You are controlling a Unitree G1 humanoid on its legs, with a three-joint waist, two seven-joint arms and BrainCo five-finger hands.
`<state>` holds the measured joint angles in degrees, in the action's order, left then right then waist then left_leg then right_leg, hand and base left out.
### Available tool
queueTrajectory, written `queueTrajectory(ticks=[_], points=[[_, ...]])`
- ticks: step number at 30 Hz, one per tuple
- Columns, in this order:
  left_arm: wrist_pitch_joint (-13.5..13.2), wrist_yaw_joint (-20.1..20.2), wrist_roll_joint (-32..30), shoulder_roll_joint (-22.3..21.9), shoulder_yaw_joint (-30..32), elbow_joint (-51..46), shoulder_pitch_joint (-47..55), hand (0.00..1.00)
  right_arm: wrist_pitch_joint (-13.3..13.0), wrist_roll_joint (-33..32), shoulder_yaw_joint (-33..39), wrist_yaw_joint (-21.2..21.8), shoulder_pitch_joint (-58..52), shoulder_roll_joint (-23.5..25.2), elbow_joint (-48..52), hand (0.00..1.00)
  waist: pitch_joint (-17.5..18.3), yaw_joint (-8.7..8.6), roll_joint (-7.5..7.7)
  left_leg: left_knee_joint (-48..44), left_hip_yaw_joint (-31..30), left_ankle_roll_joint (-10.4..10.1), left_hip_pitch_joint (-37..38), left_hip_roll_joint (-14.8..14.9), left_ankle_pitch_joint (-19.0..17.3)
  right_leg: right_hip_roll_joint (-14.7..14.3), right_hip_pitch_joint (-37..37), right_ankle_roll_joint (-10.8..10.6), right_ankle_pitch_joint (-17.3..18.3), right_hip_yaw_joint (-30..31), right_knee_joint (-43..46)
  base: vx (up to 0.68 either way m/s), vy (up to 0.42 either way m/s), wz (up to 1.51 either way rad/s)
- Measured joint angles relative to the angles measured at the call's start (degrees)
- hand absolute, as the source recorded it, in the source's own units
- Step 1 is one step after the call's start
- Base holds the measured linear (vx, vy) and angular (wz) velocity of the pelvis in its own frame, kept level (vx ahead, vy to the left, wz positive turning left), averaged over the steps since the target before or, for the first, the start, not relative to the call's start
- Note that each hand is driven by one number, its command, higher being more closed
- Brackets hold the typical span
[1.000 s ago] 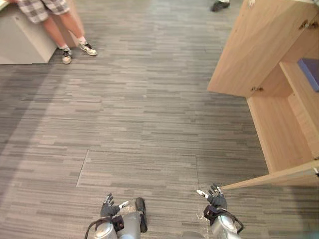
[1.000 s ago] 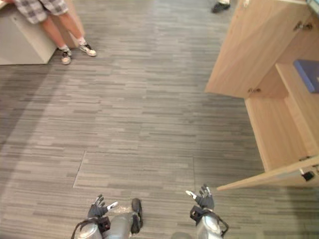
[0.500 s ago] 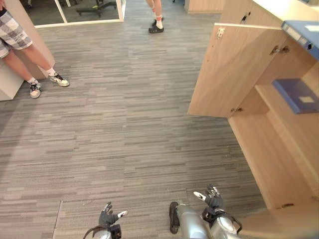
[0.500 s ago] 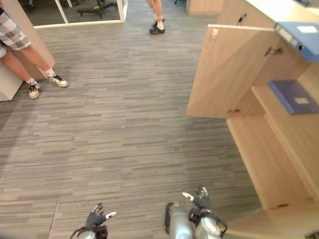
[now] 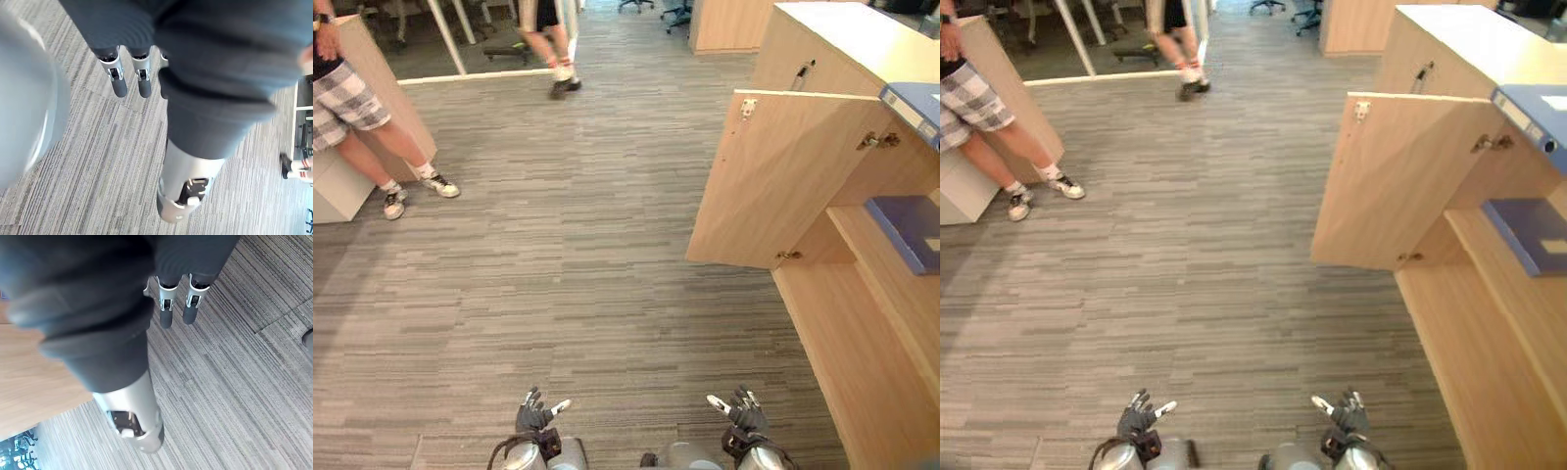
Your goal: Walk over to the cabinet, pick up the folder, carry it to the office cabinet, place the folder inside the office cabinet, then close the office cabinet door
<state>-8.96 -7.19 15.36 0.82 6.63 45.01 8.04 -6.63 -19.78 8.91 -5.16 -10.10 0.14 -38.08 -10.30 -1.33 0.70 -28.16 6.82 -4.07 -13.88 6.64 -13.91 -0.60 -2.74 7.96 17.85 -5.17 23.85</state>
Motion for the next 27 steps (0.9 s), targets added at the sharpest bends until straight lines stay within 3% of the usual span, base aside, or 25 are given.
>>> queueTrajectory(ticks=[1, 2, 3, 4, 6, 7, 9, 10, 11, 14, 17, 18, 20, 22, 23, 24, 27], points=[[-0.3, 0.0, 0.4, -0.1, 0.5, -0.5, 0.2, 0.0, 0.0, 0.0, 0.2, 0.0, 0.3, 0.0, -0.3, 0.0, 0.0, 0.3, 0.0, 4.0, -1.6, -0.3, -0.2, -1.5, 1.1, 0.0, 0.1, -0.2, 0.1, 1.6, -0.1, 0.2, 0.209, -1.36], [-0.7, -0.2, 0.7, -0.1, 1.6, -0.7, 0.9, 0.0, 0.0, 0.0, 0.9, 0.0, 0.3, 0.3, -0.7, 0.0, 0.0, 1.25, 0.13, 10.1, -4.7, -1.4, 0.1, -3.6, 5.8, -0.3, 0.2, -1.0, 0.6, 5.2, 0.0, 0.16, 0.19, -1.3], [-0.7, -0.3, 0.8, 0.0, 1.9, -0.7, 1.6, 0.0, 0.0, 0.0, 1.0, 0.0, 0.2, 0.5, -0.7, 0.0, 0.4, 1.74, 0.2, 10.9, -5.4, -1.7, 0.9, -4.0, 7.9, -0.5, 0.2, -1.5, 1.0, 7.2, 0.1, 0.33, 0.306, -1.61], [-0.7, -0.3, 0.8, -0.1, 2.9, -0.4, 3.0, 0.0, 0.0, 0.0, 0.8, 0.0, -0.5, 0.8, -0.5, 0.0, 1.7, 1.94, 0.25, 9.9, -5.9, 0.0, 0.9, -4.9, 10.3, -0.7, 0.0, -2.5, 1.9, 10.4, 0.3, 0.39, 0.313, -1.33], [-0.6, -0.3, 0.9, -0.1, 4.7, -0.4, 4.0, 0.0, 0.0, 0.0, 0.7, 0.0, -1.9, 1.5, 0.3, 0.0, 2.3, 1.62, 1.17, 6.0, -2.5, 2.2, 0.9, -5.1, 6.9, 0.2, 0.0, -4.3, 3.1, 14.1, 1.1, 0.45, 0.302, -1.21], [-0.6, -0.3, 0.9, 0.0, 6.1, 0.2, 4.4, 0.0, 0.2, 0.0, 0.5, 0.0, -3.0, 2.6, 1.2, 0.0, 3.3, 1.76, 2.35, 3.7, 2.0, 3.6, 1.6, -5.1, 3.5, 1.3, -0.8, -5.8, 3.6, 17.3, 4.3, 0.32, 0.196, -1.1], [-0.6, -0.3, 1.0, 0.4, 6.5, 1.3, 4.3, 0.0, 0.3, 0.0, 0.0, 0.1, -2.9, 3.1, 1.6, 0.0, 3.3, 1.83, 2.9, 3.8, 4.8, 4.4, 4.0, -5.3, 2.1, 1.7, -2.7, -6.1, 3.5, 18.1, 9.9, 0.33, 0.209, -0.97], [-0.5, -0.3, 0.9, 0.8, 6.2, 2.5, 3.9, 0.0, 0.4, 0.0, -0.2, 0.5, -2.3, 3.1, 1.7, 0.0, 3.2, 1.58, 3.03, 4.2, 6.9, 5.5, 6.9, -5.8, 1.2, 2.7, -4.7, -8.1, 2.1, 16.9, 16.6, 0.39, 0.254, -0.94], [-0.5, -0.3, 0.8, 1.0, 5.9, 2.9, 4.0, 0.0, 0.5, 0.0, -0.2, 0.6, -1.6, 3.1, 1.7, 0.0, 3.2, 1.53, 3.02, 5.3, 8.9, 5.9, 10.4, -6.2, 0.2, 4.6, -6.2, -8.5, 0.0, 13.0, 21.7, 0.38, 0.231, -1.02], [-0.5, -0.2, 0.4, 1.5, 5.6, 4.2, 4.1, 0.0, 0.4, 0.7, -0.6, 0.7, -0.1, 3.1, 1.8, 0.0, 3.2, 1.3, 2.52, 9.9, 12.9, 6.4, 18.1, -6.3, -1.2, 10.3, -7.4, -7.3, -3.6, 0.9, 29.2, 0.28, 0.135, -0.89], [0.0, -0.2, 0.2, 2.5, 5.6, 6.6, 2.9, 0.0, 0.4, 0.8, -1.7, 1.2, 3.1, 2.6, 2.0, 0.0, 2.4, 0.72, 1.79, 12.7, 16.2, 5.8, 22.2, -4.5, -1.9, 10.6, -12.6, -7.5, 1.2, -3.7, 32.7, 0.25, 0.036, -0.89], [0.1, -0.2, 0.2, 2.5, 5.6, 7.2, 2.4, 0.0, 0.4, 0.8, -1.6, 1.2, 3.1, 2.0, 1.9, 0.0, 1.8, 0.44, 1.07, 13.7, 17.0, 5.8, 24.4, -3.3, -1.9, 10.1, -13.5, -7.5, 2.0, -5.9, 30.5, 0.26, -0.026, -0.63], [0.2, -0.2, 0.1, 2.5, 5.6, 7.5, 2.2, 0.0, 0.4, 0.7, -1.6, 1.2, 2.6, 1.6, 1.9, 0.0, 1.7, 0.0, 1.01, 15.6, 18.6, 5.7, 27.2, -2.3, -1.9, 9.6, -15.4, -7.7, 1.9, -7.7, 24.7, 0.24, -0.07, -0.43], [0.4, -0.3, 0.0, 2.3, 5.5, 7.7, 1.7, 0.0, 0.4, 0.7, -1.7, 1.1, 2.5, 0.9, 1.9, 0.0, 1.6, -0.96, 1.03, 17.8, 19.5, 3.9, 29.6, -2.0, -2.0, 9.1, -17.2, -8.2, 0.0, -9.3, 16.0, 0.26, -0.124, -0.26], [0.6, -0.3, 0.0, 2.3, 5.5, 8.0, 1.4, 0.0, 0.3, 0.7, -1.7, 1.1, 2.4, 0.6, 1.9, 0.0, 1.6, -1.2, 1.57, 18.6, 20.2, 2.0, 31.2, -2.6, -2.5, 9.1, -17.3, -6.2, -10.1, -10.1, 8.9, 0.32, -0.166, -0.36], [0.8, -0.5, 0.1, 1.1, 5.5, 9.3, 0.6, 0.0, 0.4, 0.7, -1.7, 1.0, 2.5, -0.6, 1.2, 0.0, 1.3, -1.27, -0.83, 18.9, 21.2, 0.2, 32.1, -0.7, -2.9, 7.2, -16.6, -4.4, -9.7, -11.0, 9.2, 0.37, -0.192, -0.43], [0.7, -0.7, 0.2, -0.6, 5.3, 9.4, -1.7, 0.0, 0.4, 0.7, -1.6, 0.9, 3.2, -1.2, 1.2, 0.0, 0.7, -1.72, -2.13, 20.1, 22.3, -2.2, 32.5, 0.8, -0.4, 4.5, -16.9, -2.6, -8.5, -11.1, 8.4, 0.32, -0.197, -0.38]])
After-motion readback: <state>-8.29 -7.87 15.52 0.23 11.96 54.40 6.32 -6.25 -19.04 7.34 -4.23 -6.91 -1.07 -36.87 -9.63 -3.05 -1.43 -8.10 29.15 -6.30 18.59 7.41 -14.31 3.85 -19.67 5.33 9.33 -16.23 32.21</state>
